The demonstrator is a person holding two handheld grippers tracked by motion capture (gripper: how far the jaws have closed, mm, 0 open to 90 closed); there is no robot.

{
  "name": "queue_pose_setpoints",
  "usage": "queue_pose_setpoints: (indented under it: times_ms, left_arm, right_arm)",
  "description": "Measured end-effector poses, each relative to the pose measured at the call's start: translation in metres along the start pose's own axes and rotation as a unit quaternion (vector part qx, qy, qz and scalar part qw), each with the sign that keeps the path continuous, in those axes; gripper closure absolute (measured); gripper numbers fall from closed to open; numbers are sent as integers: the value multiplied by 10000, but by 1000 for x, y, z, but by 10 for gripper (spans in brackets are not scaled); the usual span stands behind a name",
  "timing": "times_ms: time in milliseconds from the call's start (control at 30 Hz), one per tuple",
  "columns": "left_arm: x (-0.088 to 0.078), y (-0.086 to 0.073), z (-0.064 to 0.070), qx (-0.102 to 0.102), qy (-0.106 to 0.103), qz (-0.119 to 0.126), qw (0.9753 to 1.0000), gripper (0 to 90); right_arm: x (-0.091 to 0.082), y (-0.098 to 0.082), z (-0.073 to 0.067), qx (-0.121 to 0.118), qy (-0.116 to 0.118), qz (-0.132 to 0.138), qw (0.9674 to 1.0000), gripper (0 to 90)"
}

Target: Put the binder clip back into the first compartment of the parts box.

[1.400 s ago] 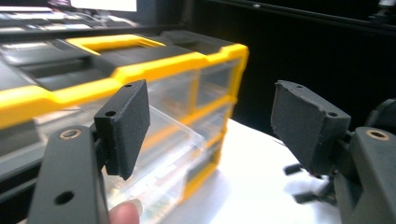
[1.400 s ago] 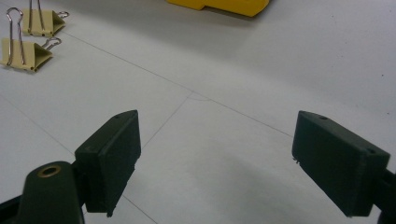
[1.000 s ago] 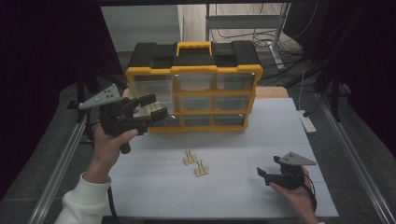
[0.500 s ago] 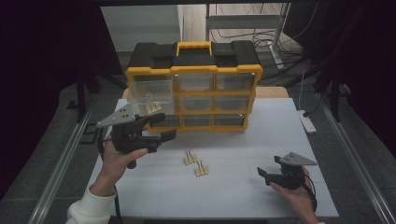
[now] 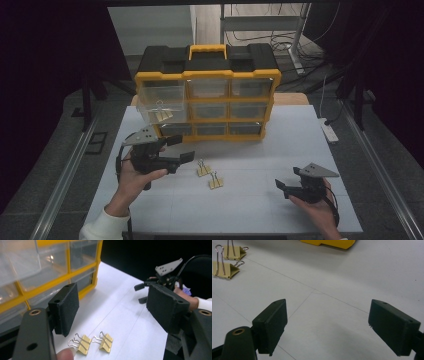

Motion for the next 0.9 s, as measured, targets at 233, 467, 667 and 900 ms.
queue_pose_setpoints:
  times_ms: [233, 467, 667, 900]
  left_arm:
    - [11, -8, -2, -59, -45, -159, 9998, 270]
    - [26, -19, -4, -149, -50, -456, 9988, 261]
    - [36, -28, -8, -276, -28, -619, 9977, 255]
    - [46, -42, -17, -330, 44, -923, 9952, 251]
  right_arm:
    - [0, 0, 0, -5, 12, 8, 10000, 159]
    - [-1, 0, 0, -16, 13, 23, 10000, 159]
    - [0, 0, 0, -21, 21, 25, 10000, 158]
    - [0, 0, 1, -23, 7, 14, 10000, 158]
Point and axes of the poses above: each handheld gripper's, and its own axes: x roughly forward along the jaws, y roughly out of its top, z roughly to its right, the point moved 1 cm from there along x, roughly forward along the jaws, and after that the axes turned 2 degrees about x, right-handed, at the moved point
